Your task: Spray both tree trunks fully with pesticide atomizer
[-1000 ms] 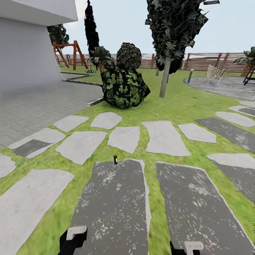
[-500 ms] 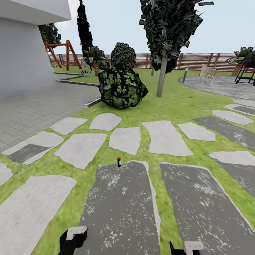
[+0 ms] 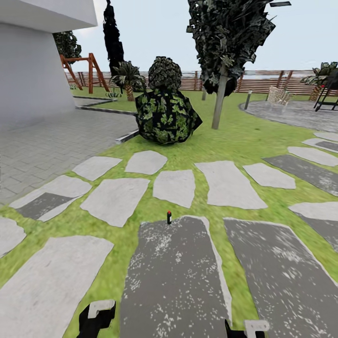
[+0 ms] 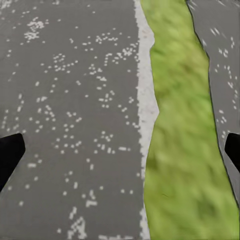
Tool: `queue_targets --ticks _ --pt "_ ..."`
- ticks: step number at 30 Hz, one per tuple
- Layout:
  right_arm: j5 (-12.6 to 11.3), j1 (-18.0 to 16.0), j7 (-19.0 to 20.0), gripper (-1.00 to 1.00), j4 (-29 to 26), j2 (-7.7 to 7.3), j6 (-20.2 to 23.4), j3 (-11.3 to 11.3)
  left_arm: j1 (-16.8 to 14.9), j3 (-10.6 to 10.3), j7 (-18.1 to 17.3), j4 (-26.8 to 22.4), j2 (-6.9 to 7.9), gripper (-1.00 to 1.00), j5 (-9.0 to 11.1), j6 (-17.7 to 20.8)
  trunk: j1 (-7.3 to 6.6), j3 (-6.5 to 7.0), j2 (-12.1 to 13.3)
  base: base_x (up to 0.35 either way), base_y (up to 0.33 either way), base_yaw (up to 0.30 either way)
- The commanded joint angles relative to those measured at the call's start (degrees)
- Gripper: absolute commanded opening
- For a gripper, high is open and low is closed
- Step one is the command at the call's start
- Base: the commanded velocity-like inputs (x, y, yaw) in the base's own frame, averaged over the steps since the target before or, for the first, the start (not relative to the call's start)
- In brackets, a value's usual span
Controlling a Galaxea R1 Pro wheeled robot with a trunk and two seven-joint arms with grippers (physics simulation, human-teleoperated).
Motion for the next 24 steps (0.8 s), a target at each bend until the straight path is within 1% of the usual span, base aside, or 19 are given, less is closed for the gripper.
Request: queue_targets --ticks 1,7,10,16,24 --pt "0.0 0.0 0.0 1.00 0.0 0.00 0.0 0.0 0.0 0.0 0.0 0.0 0.00 1.00 0.0 0.0 0.00 0.00 0.0 0.091 0.298 0.000" --pt "0.0 0.0 0.2 1.00 -0.1 0.00 0.0 0.1 0.0 0.0 0.0 0.0 0.00 1.00 0.0 0.0 0.00 0.01 0.0 0.092 0.299 -0.004" --pt "0.0 0.0 0.2 1.00 -0.1 0.00 0.0 0.0 0.0 0.0 0.0 0.0 0.00 1.00 0.0 0.0 0.00 0.08 0.0 0.100 0.298 -0.114" --pt "0.0 0.0 0.0 1.00 0.0 0.01 0.0 0.0 0.0 0.0 0.0 0.0 0.00 1.00 -0.1 0.0 0.00 0.27 0.0 0.159 0.270 -0.233" --pt "0.0 0.0 0.0 1.00 0.0 0.03 0.0 0.0 0.0 0.0 0.0 0.0 0.00 1.00 -0.2 0.0 0.00 0.41 0.0 0.225 0.228 -0.260"
